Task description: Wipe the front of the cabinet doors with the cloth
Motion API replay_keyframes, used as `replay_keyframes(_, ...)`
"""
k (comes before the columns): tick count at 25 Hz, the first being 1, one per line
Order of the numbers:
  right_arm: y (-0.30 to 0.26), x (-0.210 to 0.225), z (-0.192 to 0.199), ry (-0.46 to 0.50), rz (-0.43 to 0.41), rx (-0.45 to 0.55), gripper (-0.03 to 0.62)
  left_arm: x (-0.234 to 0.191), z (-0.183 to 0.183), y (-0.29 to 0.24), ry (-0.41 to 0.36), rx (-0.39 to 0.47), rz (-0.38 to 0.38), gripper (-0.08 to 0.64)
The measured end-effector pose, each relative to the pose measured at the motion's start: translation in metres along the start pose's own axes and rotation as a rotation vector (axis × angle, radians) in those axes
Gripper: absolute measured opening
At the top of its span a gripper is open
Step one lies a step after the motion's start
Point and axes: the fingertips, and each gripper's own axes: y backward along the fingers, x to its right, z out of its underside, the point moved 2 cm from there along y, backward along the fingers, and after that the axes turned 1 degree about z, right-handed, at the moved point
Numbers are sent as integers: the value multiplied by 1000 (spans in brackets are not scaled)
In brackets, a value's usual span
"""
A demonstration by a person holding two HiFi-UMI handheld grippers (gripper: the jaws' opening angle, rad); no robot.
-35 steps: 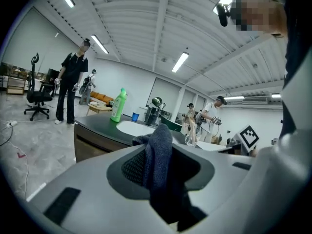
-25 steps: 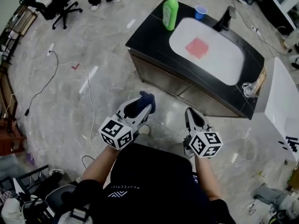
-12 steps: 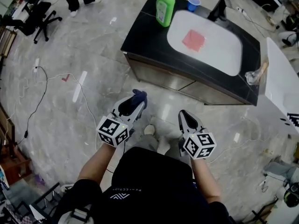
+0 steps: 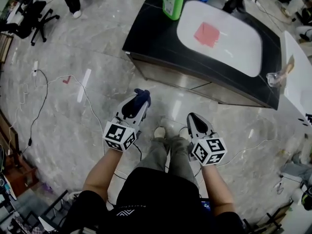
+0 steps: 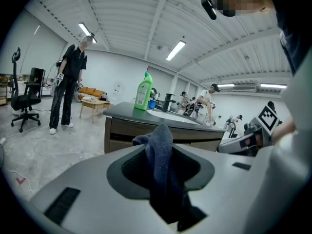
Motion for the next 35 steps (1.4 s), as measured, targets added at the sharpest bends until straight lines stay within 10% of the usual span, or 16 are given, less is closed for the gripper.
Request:
replay_keyframes(23, -84, 29, 19, -48, -48, 42, 38, -128, 40, -90, -37, 3, -237, 130)
replay_keyframes(35, -51, 80, 38, -101, -13, 63, 38, -83, 49, -129, -36, 33, -218, 132)
